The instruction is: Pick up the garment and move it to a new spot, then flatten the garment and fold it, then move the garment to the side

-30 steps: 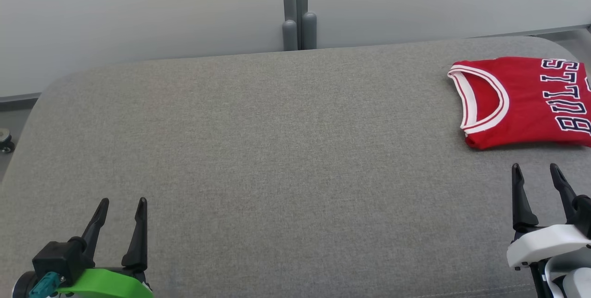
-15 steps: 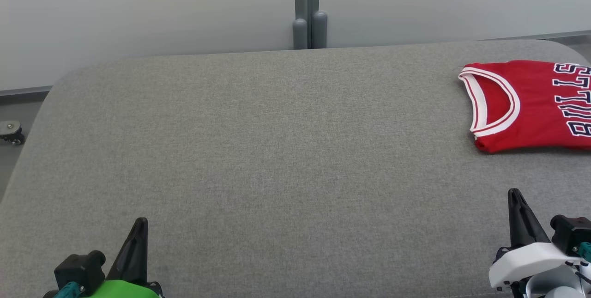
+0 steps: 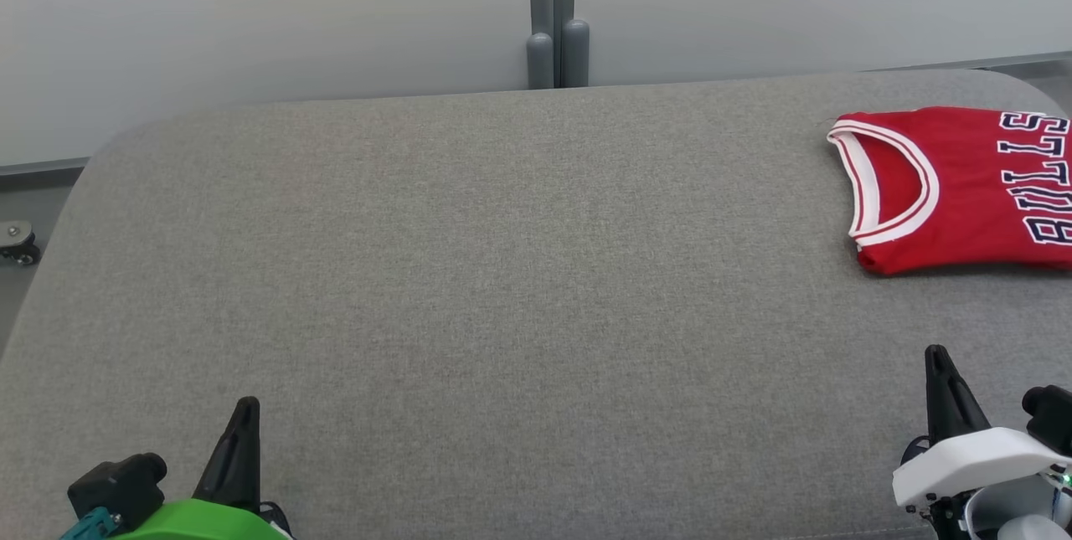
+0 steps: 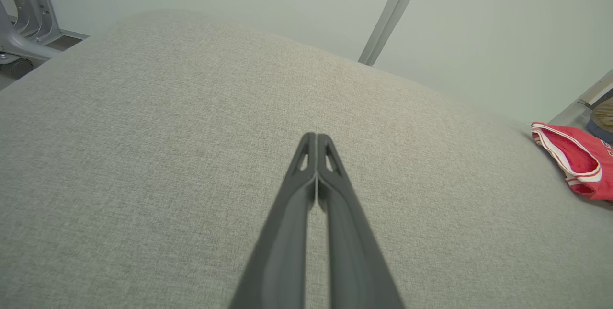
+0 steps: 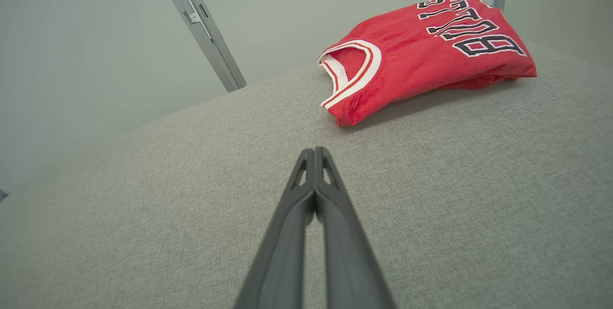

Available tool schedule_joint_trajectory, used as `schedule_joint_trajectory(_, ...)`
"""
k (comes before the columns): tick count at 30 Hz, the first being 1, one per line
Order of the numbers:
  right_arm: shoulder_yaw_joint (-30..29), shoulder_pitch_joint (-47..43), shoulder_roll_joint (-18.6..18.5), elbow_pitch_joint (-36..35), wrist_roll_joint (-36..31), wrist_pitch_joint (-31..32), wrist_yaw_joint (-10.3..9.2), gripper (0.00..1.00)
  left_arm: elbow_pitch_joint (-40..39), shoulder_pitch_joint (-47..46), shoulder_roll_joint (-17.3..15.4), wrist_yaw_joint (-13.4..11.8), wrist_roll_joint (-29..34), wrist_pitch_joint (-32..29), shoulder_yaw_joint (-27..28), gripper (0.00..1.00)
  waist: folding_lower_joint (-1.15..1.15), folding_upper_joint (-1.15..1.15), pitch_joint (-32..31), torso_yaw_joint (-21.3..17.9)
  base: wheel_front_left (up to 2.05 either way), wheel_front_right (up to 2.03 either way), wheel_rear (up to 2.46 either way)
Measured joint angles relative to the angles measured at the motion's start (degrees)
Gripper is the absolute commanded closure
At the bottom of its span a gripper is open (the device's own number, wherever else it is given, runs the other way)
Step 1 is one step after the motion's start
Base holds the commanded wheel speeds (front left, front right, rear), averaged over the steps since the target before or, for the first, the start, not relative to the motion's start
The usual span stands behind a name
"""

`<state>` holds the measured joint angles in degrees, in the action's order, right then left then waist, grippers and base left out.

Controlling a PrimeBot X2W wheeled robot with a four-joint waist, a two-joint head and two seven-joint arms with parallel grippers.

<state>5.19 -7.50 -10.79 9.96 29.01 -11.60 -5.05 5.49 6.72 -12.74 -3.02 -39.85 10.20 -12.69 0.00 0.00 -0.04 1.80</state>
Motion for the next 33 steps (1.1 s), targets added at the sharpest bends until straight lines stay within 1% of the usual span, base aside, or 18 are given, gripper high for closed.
schedule_joint_trajectory(2,-0.35,0.01,0.12,0.09,1.41,0.44,0.48,1.0,0.19,-0.02,0.3,0.07,-1.55,-0.16,0.35,1.0,0.0,0.0,0.01,-0.05,0.0,0.0,0.0)
schedule_joint_trajectory(8,-1.26,0.76,0.7,0.44,5.77,1.66,1.02,1.0,0.83,-0.16,0.97,0.64,-5.44,-1.21,1.49,1.0,0.0,0.0,0.03,-0.18,0.0,0.0,0.0)
schedule_joint_trajectory(9,-1.58,1.2,1.0,0.58,7.1,2.14,1.56,1.0,1.05,-0.25,1.08,1.01,-6.44,-1.68,1.78,1.0,0.0,0.0,0.04,-0.22,0.0,0.0,0.0)
schedule_joint_trajectory(27,-4.05,2.98,2.7,1.81,19.91,5.67,3.78,1.0,2.85,-1.94,2.81,2.56,-17.16,-4.72,4.85,1.0,0.0,0.0,0.09,-0.59,0.0,0.0,0.0)
schedule_joint_trajectory(33,-4.89,3.89,3.36,2.22,24.34,6.94,4.54,1.0,3.39,-2.54,3.22,3.48,-20.94,-5.98,5.76,1.0,0.0,0.0,0.1,-0.72,0.0,0.0,0.0)
